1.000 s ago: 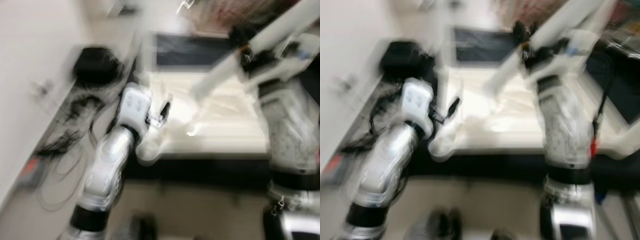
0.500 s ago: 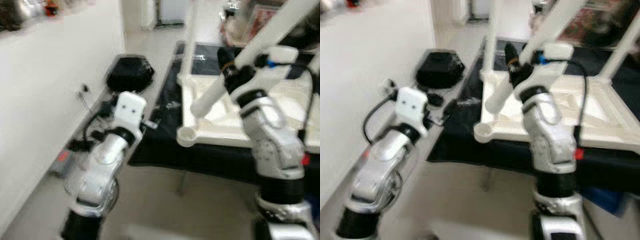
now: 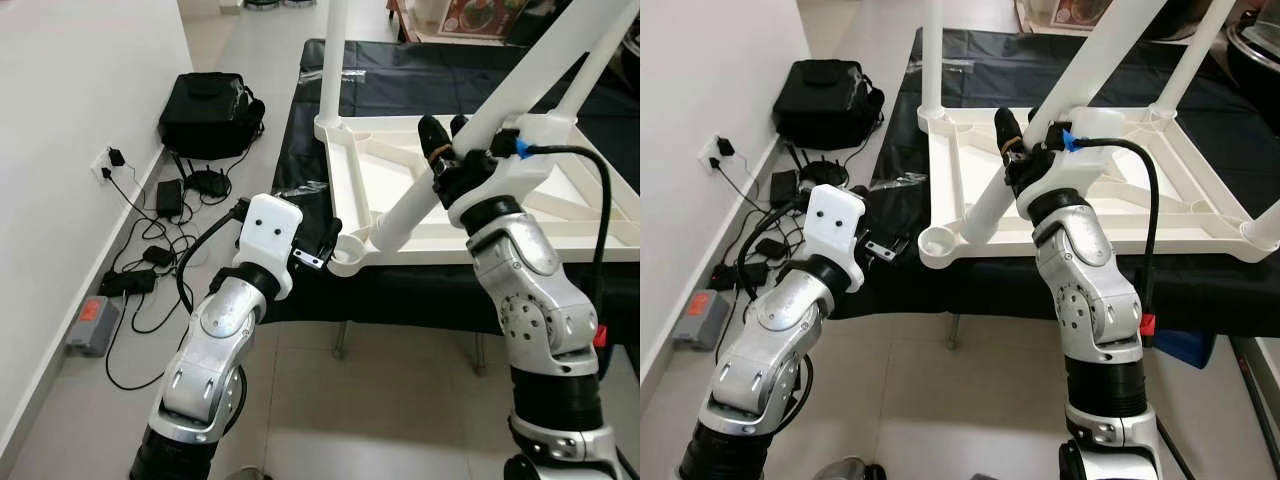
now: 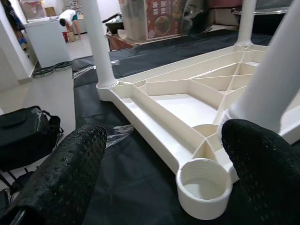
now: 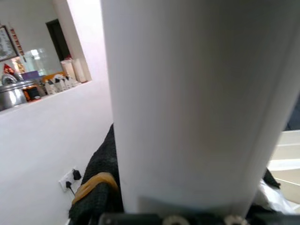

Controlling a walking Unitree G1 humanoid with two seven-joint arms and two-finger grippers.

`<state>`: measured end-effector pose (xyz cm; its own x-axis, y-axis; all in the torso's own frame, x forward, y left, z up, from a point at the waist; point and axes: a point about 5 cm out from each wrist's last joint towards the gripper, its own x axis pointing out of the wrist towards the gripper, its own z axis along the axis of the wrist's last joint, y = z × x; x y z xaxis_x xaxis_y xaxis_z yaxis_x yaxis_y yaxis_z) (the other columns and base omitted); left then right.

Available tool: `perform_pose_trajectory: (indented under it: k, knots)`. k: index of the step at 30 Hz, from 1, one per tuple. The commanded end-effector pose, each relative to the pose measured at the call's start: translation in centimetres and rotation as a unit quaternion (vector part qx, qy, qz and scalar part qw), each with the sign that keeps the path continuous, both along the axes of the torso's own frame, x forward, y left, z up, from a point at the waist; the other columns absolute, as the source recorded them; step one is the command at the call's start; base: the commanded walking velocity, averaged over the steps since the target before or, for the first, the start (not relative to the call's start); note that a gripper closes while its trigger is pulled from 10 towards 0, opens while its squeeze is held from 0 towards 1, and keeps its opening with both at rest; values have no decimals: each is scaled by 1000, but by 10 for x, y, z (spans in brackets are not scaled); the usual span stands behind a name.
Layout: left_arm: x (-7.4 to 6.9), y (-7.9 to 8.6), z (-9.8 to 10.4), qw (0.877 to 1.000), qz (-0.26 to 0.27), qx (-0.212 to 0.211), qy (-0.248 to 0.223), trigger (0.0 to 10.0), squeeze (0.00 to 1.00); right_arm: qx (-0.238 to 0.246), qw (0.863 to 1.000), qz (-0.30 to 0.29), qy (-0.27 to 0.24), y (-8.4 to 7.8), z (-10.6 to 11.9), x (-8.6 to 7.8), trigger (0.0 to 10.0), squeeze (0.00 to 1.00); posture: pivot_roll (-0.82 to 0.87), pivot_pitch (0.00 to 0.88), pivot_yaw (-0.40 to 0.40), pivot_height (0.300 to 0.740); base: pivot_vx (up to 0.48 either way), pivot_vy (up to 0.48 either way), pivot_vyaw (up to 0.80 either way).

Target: Building children table

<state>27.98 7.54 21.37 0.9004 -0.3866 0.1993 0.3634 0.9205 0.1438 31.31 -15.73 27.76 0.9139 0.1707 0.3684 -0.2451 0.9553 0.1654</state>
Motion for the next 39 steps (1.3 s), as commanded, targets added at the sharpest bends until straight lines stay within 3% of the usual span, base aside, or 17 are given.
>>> perform_pose_trajectory:
  k: [1, 7, 10, 19, 26, 29, 32, 33, 34, 39]
  knots:
    - [-3, 0, -3, 1000, -3, -6, 8, 10000, 0, 0, 1000, 11, -22, 2, 10, -1, 10000, 0, 107, 123, -55, 740, 0, 0, 0]
    - [-12, -3, -15, 999, -22, -12, 31, 10000, 0, -14, 995, 80, -59, 12, 30, 8, 10000, 0, 109, 129, -51, 740, 0, 0, 0]
    - [-24, -2, -31, 998, -33, -1, 53, 10000, 0, -37, 990, 126, -54, 14, 40, 28, 10000, 0, 122, 140, -65, 740, 0, 0, 0]
    - [-29, -1, -29, 998, -21, -3, 57, 10000, 0, -53, 993, 76, -69, 5, 44, 45, 10000, 0, 139, 166, -76, 740, 0, 0, 178]
    - [-31, -2, -29, 998, -25, -6, 61, 10000, 0, -62, 992, 95, -52, 8, 41, 53, 10000, 0, 131, 198, -73, 740, 0, 0, 682]
    - [-37, -3, -30, 997, -31, -6, 66, 10000, 0, -91, 985, 142, -31, 3, 44, 68, 10000, 0, 138, 216, -77, 740, 0, 0, 0]
    - [-40, -2, -30, 997, -31, -5, 68, 10000, 0, -103, 980, 171, -27, -3, 45, 73, 10000, 0, 143, 228, -80, 740, 0, 0, 0]
    - [-40, -2, -30, 997, -31, -5, 68, 10000, 0, -103, 980, 171, -27, -3, 45, 73, 10000, 0, 143, 228, -80, 740, 0, 0, 0]
    - [-42, -1, -29, 997, -31, -6, 71, 10000, 0, -120, 966, 228, -23, -8, 46, 71, 10000, 0, 151, 238, -82, 740, 0, 0, 0]
    - [-46, 0, -30, 996, -35, -8, 76, 10000, 0, -143, 948, 284, -26, -16, 51, 65, 10000, 0, 154, 245, -79, 740, 0, 0, 0]
